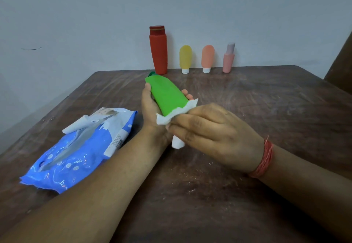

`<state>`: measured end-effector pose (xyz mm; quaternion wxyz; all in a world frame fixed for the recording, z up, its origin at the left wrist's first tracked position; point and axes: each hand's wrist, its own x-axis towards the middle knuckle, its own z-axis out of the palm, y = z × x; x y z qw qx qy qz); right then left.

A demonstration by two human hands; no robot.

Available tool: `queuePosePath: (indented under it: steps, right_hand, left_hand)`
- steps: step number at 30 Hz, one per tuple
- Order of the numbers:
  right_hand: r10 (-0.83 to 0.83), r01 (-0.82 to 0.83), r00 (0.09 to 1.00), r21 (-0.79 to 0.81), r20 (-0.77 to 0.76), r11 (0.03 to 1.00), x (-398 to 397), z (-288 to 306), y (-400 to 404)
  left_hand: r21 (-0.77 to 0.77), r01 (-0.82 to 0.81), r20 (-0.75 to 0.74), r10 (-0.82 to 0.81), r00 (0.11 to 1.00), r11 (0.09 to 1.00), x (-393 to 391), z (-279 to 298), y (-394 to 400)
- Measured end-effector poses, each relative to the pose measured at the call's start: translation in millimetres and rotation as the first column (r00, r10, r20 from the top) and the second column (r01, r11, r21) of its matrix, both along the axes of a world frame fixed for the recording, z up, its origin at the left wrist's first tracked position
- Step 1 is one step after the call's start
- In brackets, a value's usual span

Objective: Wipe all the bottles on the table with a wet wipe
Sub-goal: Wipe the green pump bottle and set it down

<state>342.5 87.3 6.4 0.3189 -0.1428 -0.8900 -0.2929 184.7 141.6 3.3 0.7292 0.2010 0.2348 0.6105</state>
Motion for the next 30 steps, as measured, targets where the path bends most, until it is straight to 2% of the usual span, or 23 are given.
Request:
queuePosePath:
  steps: [4, 7, 10, 11, 13, 18, 21, 23, 25, 28, 30]
  right_hand:
    - [-0.036, 0.036, 0.999, 0.001, -0.014, 0.999, 3.3, -1.8, 2.7]
    - [0.005, -0.006, 1.0, 0.011, 0.026, 1.0, 0.9, -2.9, 0.7]
    - [-0.012, 0.012, 1.0, 0.024, -0.012, 1.0, 3.7, 1.1, 1.0]
    - [-0.031, 0.031, 0.999, 0.02, -0.031, 0.999, 5.4, 1.8, 1.9]
    - [-0.063, 0.062, 0.997, -0.004, -0.048, 0.998, 8.9, 0.7, 5.1]
    - [-0.021, 0.024, 0.996, -0.043, 0.082, 0.999, 10.5, -4.4, 10.0]
    - [0.028, -0.028, 0.999, 0.002, 0.047, 1.0, 4.5, -2.2, 4.2]
    - [0.048, -0.049, 0.999, 0.016, 0.014, 0.999, 1.6, -0.1, 0.4]
    - [0.052, -0.051, 0.998, -0.01, 0.04, 0.999, 2.4, -0.9, 1.1]
    - [0.0, 0.009, 0.991, -0.069, 0.132, 0.998, 9.6, -5.5, 8.6]
    - [-0.066, 0.075, 0.993, -0.084, 0.103, 0.994, 16.3, -5.5, 13.6]
  left_hand:
    - [-0.061, 0.088, 0.076, -0.083, 0.994, 0.994, 1.9, 1.0, -2.9]
    - [-0.074, 0.075, 0.04, -0.072, 0.997, 0.994, 1.8, -3.2, -1.1]
    - [-0.037, -0.022, -0.054, 0.02, 0.998, 0.999, 3.8, -4.7, 3.9]
    - [-0.043, -0.013, -0.064, 0.01, 0.998, 0.999, 4.4, -3.5, 3.6]
    - [-0.09, 0.068, 0.01, -0.068, 0.998, 0.994, 3.6, 0.3, 1.3]
    - [-0.077, 0.004, 0.052, 0.0, 0.999, 0.997, 0.0, -2.8, 4.3]
    - [-0.086, 0.071, -0.031, -0.074, 0.997, 0.994, 5.7, -3.3, 0.7]
    - [-0.066, 0.042, -0.089, -0.048, 0.995, 0.997, 7.6, -3.0, 0.8]
    - [-0.064, 0.072, -0.083, -0.077, 0.994, 0.995, 5.8, -3.5, 1.5]
    - [-0.059, 0.04, -0.038, -0.042, 0.998, 0.997, 0.9, -5.3, 5.8]
    - [-0.053, -0.023, -0.001, 0.023, 1.0, 0.998, -3.1, -5.2, 9.5]
